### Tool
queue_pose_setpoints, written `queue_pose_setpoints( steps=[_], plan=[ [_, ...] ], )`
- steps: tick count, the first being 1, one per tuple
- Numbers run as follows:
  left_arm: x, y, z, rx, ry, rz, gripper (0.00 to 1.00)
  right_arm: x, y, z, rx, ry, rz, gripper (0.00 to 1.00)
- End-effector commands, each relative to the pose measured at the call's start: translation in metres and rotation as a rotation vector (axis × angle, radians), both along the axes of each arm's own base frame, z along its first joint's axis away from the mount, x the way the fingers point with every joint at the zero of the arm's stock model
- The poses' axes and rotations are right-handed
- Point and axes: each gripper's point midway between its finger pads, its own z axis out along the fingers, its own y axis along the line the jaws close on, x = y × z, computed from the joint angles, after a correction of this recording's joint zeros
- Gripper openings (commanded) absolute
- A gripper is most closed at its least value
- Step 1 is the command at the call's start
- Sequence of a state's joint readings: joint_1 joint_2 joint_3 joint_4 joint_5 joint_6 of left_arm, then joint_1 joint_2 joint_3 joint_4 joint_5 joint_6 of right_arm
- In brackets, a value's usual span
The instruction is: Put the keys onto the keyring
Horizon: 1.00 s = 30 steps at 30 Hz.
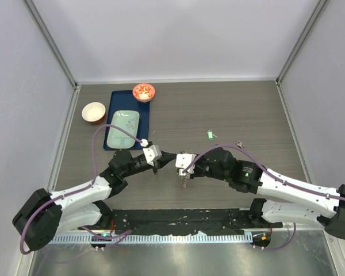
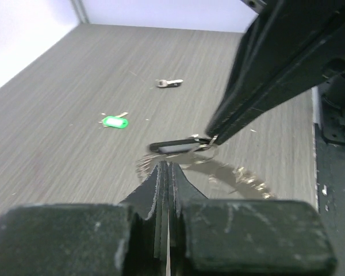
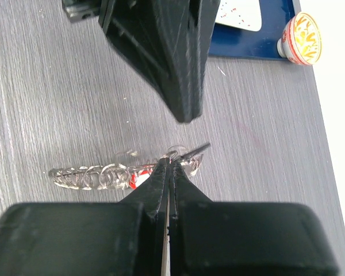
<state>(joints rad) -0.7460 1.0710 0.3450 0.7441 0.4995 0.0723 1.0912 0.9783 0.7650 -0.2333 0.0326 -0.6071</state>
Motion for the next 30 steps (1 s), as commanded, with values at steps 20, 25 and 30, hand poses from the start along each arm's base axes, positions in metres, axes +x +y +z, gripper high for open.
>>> queue_pose_setpoints(
  steps=[20,25,30],
  plan=[
    [-0.003,-0.002,0.02,-0.092,0.02,-0.016,0.39,-0.002,0.004,0.031,0.104,-0.022,-0.002,0.01],
    [-0.011,-0.018,0.016,-0.09,0.062,-0.122,0.44,0.001,0.003,0.028,0.095,-0.025,-0.015,0.01],
    [-0.022,-0.016,0.004,-0.073,0.109,-0.158,0.46,0.003,0.003,0.023,0.081,-0.026,-0.025,0.01]
  ],
)
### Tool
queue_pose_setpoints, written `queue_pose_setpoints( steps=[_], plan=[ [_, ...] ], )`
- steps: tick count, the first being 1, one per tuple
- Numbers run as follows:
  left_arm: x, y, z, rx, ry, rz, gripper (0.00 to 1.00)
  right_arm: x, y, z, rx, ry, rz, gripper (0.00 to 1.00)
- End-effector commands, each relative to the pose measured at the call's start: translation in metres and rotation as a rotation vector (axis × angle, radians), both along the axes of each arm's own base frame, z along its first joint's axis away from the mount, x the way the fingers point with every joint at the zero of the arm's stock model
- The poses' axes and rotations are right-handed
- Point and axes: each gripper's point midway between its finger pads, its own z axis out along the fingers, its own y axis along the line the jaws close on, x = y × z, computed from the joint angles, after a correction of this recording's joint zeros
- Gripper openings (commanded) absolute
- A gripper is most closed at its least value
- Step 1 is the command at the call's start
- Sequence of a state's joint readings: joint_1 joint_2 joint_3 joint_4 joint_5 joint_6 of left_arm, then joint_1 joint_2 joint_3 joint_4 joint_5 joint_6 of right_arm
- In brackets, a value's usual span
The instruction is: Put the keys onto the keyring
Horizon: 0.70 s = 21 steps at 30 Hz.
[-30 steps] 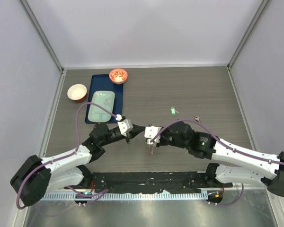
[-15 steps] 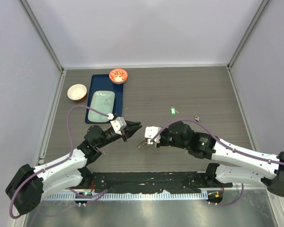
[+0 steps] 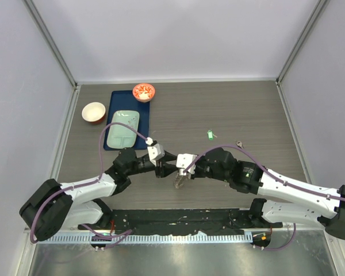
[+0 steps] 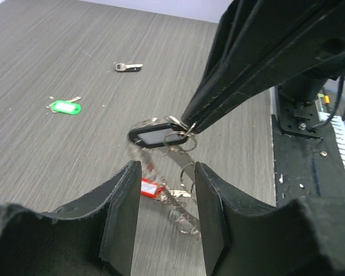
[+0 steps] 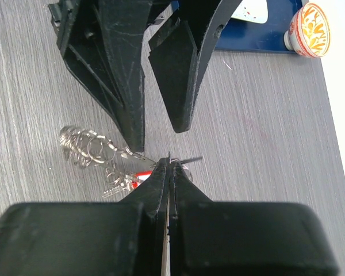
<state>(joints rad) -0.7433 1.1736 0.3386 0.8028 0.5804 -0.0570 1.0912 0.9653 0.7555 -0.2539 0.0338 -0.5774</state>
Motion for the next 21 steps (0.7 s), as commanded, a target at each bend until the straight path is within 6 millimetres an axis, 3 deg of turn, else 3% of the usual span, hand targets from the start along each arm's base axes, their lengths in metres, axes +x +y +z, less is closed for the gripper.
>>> queue_pose_setpoints(
  steps=[1,6,15,21],
  plan=[
    [-0.013,-0.004,0.027,-0.083,-0.032,-0.076,0.46,0.007,0.008,0.027,0.08,-0.06,-0.012,0.01],
    [-0.021,0.004,0.015,-0.082,0.038,-0.049,0.48,0.007,0.015,0.023,0.07,-0.052,0.012,0.01],
    [-0.007,0.006,0.002,-0.079,0.075,0.056,0.49,0.008,0.023,0.019,0.051,-0.057,0.036,0.01],
    [0.0,0.009,0.005,-0.114,0.04,0.098,0.49,0.009,0.024,0.017,0.037,-0.051,0.039,0.01]
  ],
)
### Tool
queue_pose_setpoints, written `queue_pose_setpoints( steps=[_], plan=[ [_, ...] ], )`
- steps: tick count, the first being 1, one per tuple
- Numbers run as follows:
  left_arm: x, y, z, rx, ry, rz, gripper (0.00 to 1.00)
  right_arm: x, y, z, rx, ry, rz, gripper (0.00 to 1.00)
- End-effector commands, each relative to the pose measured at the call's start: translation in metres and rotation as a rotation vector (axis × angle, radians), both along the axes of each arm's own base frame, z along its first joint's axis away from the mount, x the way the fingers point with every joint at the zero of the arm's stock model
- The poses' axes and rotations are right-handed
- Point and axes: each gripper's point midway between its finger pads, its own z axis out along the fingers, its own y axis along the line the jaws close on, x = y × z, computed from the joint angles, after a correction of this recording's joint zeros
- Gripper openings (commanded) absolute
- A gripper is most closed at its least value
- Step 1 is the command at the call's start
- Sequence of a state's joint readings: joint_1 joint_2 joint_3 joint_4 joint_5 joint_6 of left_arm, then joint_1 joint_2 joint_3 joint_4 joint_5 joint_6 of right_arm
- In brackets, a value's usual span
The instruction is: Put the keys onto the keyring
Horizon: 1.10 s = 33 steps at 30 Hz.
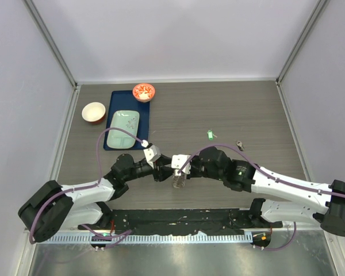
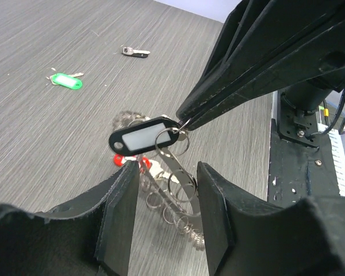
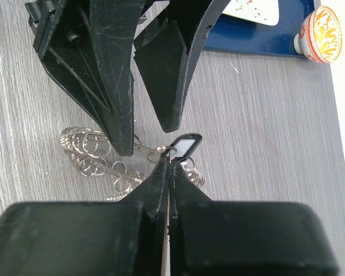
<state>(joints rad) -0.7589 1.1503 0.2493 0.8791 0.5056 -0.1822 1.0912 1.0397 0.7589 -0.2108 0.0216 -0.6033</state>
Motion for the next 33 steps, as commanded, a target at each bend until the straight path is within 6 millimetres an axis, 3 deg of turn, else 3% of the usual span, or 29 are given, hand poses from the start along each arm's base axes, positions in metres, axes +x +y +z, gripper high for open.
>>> queue_pose_setpoints(
  steps=[1,6,13,21,33],
  plan=[
    [0.008,-0.001,0.021,-0.074,-0.086,0.035,0.47,0.004,0.012,0.03,0.069,-0.047,0.018,0.01],
    [0.005,-0.003,0.026,-0.086,-0.119,-0.009,0.46,0.004,0.013,0.033,0.067,-0.052,0.02,0.01],
    [0.001,-0.011,0.026,-0.094,-0.124,-0.08,0.54,-0.001,0.017,0.033,0.065,-0.042,0.059,0.01],
    [0.008,-0.009,0.009,-0.038,-0.106,-0.048,0.5,-0.002,0.015,0.035,0.065,-0.04,0.058,0.01],
    [0.019,-0.007,0.027,-0.076,-0.153,0.01,0.52,-0.009,0.019,0.038,0.083,-0.018,0.092,0.01]
  ],
)
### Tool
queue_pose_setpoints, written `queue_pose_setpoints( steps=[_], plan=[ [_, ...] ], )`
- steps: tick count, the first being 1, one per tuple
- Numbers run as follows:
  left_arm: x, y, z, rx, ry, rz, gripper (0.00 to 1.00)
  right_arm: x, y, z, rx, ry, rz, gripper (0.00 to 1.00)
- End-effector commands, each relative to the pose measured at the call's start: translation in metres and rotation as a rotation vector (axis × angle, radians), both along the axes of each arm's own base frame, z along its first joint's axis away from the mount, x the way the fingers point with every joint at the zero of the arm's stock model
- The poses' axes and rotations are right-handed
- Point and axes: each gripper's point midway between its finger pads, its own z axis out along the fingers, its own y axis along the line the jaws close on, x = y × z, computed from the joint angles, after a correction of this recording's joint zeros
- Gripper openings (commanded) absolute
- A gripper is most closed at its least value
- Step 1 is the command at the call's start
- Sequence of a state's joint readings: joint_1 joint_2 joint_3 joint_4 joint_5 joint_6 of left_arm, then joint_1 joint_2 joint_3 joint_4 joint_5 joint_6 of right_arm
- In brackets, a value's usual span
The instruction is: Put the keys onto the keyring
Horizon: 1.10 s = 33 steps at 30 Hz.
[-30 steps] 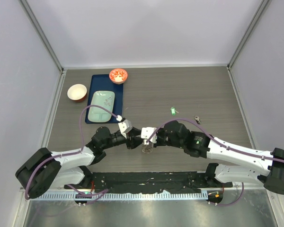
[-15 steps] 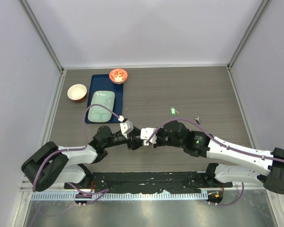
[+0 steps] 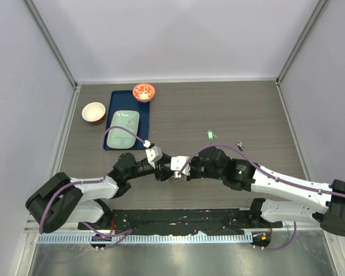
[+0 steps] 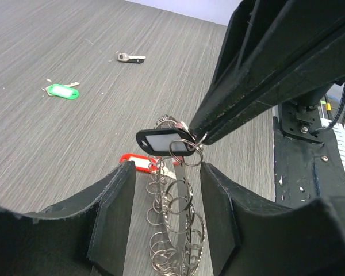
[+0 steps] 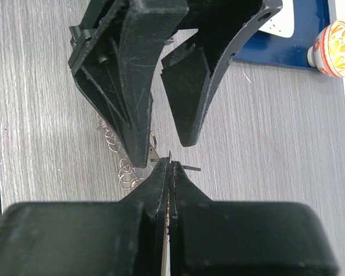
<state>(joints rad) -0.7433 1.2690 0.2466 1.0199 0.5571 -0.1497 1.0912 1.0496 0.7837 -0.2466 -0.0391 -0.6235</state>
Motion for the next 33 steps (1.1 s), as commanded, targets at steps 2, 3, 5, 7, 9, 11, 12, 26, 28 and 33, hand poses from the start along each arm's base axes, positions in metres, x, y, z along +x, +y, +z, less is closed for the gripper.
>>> queue_pose_setpoints(
  steps=[2,3,5,7,9,11,12,26,28,33],
  plan=[
    [0.015,-0.003,0.037,-0.078,-0.109,0.045,0.51,-0.002,0.015,0.04,0.112,-0.031,0.038,0.01],
    [0.015,-0.004,0.037,-0.079,-0.106,0.042,0.5,-0.003,0.016,0.04,0.113,-0.028,0.043,0.01],
    [0.014,-0.006,0.038,-0.082,-0.093,0.031,0.48,-0.004,0.018,0.04,0.114,-0.022,0.052,0.01],
    [0.014,-0.007,0.039,-0.09,-0.082,0.025,0.42,-0.004,0.018,0.039,0.111,-0.021,0.052,0.01],
    [0.012,-0.007,0.038,-0.091,-0.073,0.02,0.35,-0.004,0.017,0.039,0.109,-0.022,0.048,0.01],
    [0.011,-0.006,0.04,-0.1,-0.068,0.021,0.24,-0.004,0.016,0.04,0.11,-0.024,0.045,0.01],
    [0.01,-0.006,0.041,-0.105,-0.067,0.022,0.19,-0.004,0.016,0.041,0.112,-0.024,0.043,0.01],
    [0.007,0.009,0.07,-0.221,-0.078,0.111,0.0,-0.006,-0.001,0.025,0.094,0.016,-0.018,0.01],
    [0.005,0.012,0.076,-0.243,-0.08,0.11,0.0,-0.006,-0.005,0.018,0.076,0.022,-0.029,0.01],
    [0.002,0.018,0.086,-0.276,-0.079,0.129,0.0,-0.008,-0.01,0.006,0.035,0.027,-0.042,0.01]
  ],
)
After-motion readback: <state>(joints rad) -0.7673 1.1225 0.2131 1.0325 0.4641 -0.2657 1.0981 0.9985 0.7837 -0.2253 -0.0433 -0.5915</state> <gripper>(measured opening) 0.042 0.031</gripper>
